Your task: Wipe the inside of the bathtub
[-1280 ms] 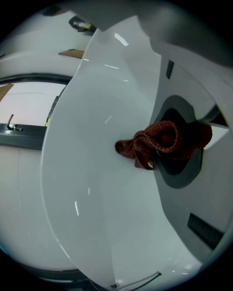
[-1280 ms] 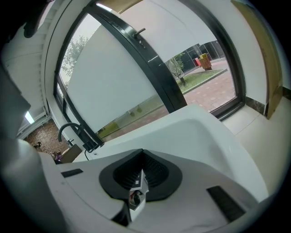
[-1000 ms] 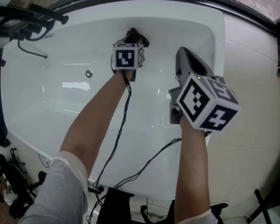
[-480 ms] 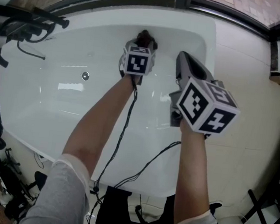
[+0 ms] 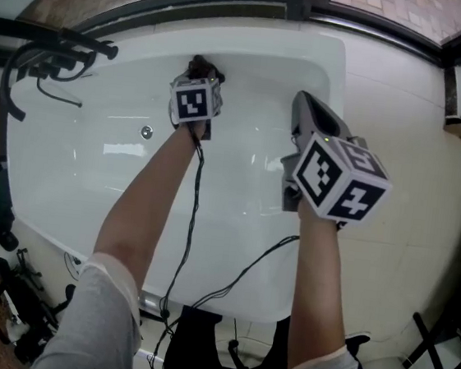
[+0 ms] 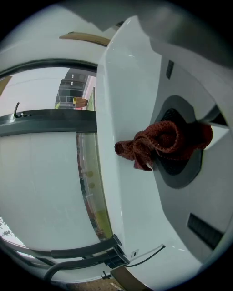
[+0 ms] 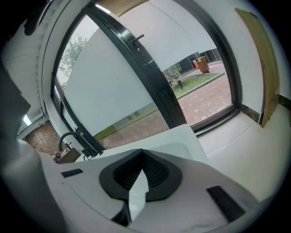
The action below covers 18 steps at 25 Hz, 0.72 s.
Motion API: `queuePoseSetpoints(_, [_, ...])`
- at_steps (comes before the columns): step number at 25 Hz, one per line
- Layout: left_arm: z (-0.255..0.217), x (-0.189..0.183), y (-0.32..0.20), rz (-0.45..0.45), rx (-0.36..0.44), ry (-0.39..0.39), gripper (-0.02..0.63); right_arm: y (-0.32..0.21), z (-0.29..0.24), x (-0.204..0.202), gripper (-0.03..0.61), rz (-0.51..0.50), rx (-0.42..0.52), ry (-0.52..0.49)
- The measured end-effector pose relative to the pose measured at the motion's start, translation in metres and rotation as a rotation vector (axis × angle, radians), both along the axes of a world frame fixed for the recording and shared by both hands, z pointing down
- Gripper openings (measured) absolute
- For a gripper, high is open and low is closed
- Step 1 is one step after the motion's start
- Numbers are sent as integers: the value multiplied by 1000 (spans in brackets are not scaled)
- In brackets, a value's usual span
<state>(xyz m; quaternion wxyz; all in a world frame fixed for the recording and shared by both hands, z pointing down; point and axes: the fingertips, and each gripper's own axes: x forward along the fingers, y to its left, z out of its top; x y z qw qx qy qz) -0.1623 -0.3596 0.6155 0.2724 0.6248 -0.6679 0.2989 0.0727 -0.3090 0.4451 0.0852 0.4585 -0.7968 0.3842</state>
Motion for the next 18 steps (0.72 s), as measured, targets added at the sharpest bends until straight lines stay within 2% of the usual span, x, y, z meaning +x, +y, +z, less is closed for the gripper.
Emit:
queuePoseSetpoints(2, [-2,14,-2,13,-8,1,87,0,-2,6,11,6,-2,1])
queuePoseSetpoints(9, [-10,90,-14,158,-11,40,89,5,-12,9,11,3,0,19])
queuePoseSetpoints(13, [-16,95,-14,187,-10,34,89,16,-16,12,11,-1,-8,43])
queuePoseSetpoints(18, [-57,84,-2,241,62,29,91,41,-28,15,11,-7,-6,82])
